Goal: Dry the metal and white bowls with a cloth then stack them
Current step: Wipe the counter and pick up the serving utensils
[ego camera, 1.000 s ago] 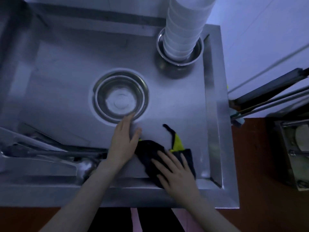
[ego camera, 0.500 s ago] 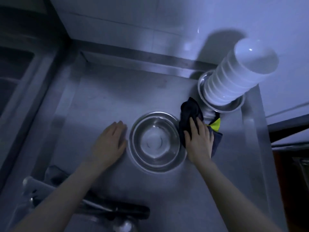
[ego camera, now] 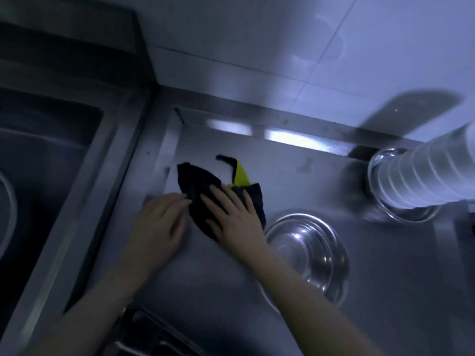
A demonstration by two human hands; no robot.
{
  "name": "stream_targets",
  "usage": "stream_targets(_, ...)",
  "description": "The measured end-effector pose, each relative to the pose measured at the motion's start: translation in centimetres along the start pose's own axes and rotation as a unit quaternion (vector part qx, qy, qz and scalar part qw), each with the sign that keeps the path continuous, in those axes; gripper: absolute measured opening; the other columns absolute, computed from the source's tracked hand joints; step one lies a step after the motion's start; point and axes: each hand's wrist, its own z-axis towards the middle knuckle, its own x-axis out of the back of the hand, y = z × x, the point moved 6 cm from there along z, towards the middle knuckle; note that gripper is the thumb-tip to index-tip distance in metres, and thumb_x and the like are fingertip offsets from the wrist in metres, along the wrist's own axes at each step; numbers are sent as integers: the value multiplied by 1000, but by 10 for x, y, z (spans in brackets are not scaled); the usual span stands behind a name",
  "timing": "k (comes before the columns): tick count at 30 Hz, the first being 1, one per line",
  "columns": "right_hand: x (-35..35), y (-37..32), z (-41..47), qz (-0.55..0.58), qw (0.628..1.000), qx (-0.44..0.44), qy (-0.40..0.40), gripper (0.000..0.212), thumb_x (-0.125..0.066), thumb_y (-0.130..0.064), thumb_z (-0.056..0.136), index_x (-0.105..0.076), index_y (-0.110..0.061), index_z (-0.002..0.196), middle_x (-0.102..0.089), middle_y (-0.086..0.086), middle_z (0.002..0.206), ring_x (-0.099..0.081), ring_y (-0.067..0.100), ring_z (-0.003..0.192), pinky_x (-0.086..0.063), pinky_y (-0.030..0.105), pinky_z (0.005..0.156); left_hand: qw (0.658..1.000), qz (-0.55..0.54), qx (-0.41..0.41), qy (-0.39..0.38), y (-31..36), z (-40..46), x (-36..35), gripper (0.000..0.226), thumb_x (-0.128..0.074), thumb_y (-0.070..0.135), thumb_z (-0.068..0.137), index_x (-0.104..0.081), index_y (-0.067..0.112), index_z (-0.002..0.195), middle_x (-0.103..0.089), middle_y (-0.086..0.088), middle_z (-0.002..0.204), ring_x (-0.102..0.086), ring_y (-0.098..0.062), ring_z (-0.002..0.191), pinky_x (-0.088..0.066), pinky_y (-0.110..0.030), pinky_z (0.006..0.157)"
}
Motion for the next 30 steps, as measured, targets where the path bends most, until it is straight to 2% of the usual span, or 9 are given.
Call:
stream_targets(3,12,54,-30,-25,997,-67,35,47,-45,-38,95,-48,-27,141,-42,0,150,-40,23,137,-28,49,110,998,26,24,51,-44,-3,21,44,-40,28,100,-58,0,129,-56,-20,135,-51,-38,128,-40,-48,108)
stream_targets(6,34,145,-27,-57,960,-260,88,50,-42,-38,92,-53,-18,137,-49,10,143,-49,33,126,-35,52,105,998,14,1,62,-46,-11,20,46,-45,24,99,-48,-2,137,-46,-24,143,-43,-42,135,-38,-48,111)
stream_targets(8,42,182,-4,-30,924,-365,108,56,-39,-41,90,-51,-15,139,-45,13,145,-44,37,129,-29,54,109,998,-10,10,55,-44,-14,16,50,-47,23,98,-42,-1,142,-41,-23,148,-39,-39,139,-35,-46,114)
stream_targets(10,42,181,31,-13,914,-388,116,59,-39,-41,89,-48,-13,140,-40,14,149,-38,37,134,-22,55,112,995,-40,43,78,-49,-15,19,53,-50,22,97,-37,3,145,-38,-22,150,-37,-36,141,-33,-43,116)
stream_targets(13,29,127,86,-35,950,-281,127,55,-41,-39,89,-52,-13,137,-42,15,147,-42,37,132,-26,54,110,995,-52,43,77,-51,-14,20,55,-45,26,99,-33,6,148,-36,-20,153,-34,-35,144,-33,-44,116)
stream_targets(17,-3,-4,153,8,996,-41,76,54,-39,-38,91,-48,-18,140,-46,7,146,-42,29,135,-25,48,111,993,-72,54,81,-55,-15,21,56,-44,29,99,-30,10,150,-32,-18,156,-31,-32,146,-32,-43,117)
stream_targets(21,-13,-53,150,90,995,-15,30,55,-37,-36,99,-29,-20,151,-29,2,157,-27,22,143,-12,46,118,993,-71,58,76,-54,-14,21,57,-43,28,99,-28,11,151,-24,-17,160,-26,-30,148,-32,-49,116)
stream_targets(26,-26,-83,29,32,980,196,-21,53,-50,-38,95,-39,-25,145,-33,1,155,-28,23,143,-22,53,115,993,-80,68,62,-57,-14,20,55,-30,39,105,-33,8,150,-23,-14,161,-25,-31,149,-32,-48,116)
stream_targets(30,-26,-68,45,35,973,229,-9,47,-52,-36,94,-49,-23,139,-44,3,148,-42,24,135,-29,50,110,993,-73,75,59,-57,-13,17,55,-30,38,105,-36,7,150,-26,-15,160,-25,-31,149,-33,-50,115)
